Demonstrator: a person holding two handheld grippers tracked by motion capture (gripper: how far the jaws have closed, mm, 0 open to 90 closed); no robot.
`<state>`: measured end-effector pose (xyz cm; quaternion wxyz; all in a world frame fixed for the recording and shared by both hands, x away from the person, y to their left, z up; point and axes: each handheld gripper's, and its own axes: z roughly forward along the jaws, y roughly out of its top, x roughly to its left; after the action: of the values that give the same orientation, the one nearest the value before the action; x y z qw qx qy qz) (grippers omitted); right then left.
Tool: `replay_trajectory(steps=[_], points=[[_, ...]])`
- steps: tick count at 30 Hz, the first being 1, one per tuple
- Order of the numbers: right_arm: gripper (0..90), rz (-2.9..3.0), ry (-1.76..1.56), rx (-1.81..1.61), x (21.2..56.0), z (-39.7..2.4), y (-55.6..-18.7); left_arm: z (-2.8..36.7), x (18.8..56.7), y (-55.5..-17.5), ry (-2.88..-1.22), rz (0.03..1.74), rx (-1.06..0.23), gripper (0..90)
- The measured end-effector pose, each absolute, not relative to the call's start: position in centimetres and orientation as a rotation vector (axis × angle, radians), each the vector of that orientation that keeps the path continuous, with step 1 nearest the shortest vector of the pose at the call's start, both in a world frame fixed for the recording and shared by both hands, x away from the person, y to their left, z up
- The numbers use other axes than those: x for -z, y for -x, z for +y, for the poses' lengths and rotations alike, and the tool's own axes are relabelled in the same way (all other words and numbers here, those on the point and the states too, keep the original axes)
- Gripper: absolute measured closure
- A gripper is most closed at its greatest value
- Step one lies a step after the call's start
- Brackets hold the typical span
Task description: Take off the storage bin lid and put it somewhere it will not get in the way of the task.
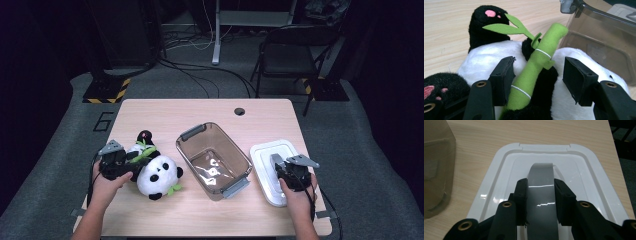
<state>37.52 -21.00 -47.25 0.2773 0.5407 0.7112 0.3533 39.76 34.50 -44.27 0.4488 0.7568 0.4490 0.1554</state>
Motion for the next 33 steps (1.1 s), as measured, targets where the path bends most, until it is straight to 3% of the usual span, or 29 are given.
replay_trajectory(steps=[28, 33], points=[[65.8, 1.985, -1.501, -0.881, 49.5, -21.3, -38.1, 34.3, 43.5, -39.5, -1.856, 1.078, -0.406, 41.2], [58.4, 1.974, -1.506, -0.894, 49.4, -21.3, -38.0, 34.0, 43.4, -39.8, -1.864, 1.069, -0.413, 41.0]])
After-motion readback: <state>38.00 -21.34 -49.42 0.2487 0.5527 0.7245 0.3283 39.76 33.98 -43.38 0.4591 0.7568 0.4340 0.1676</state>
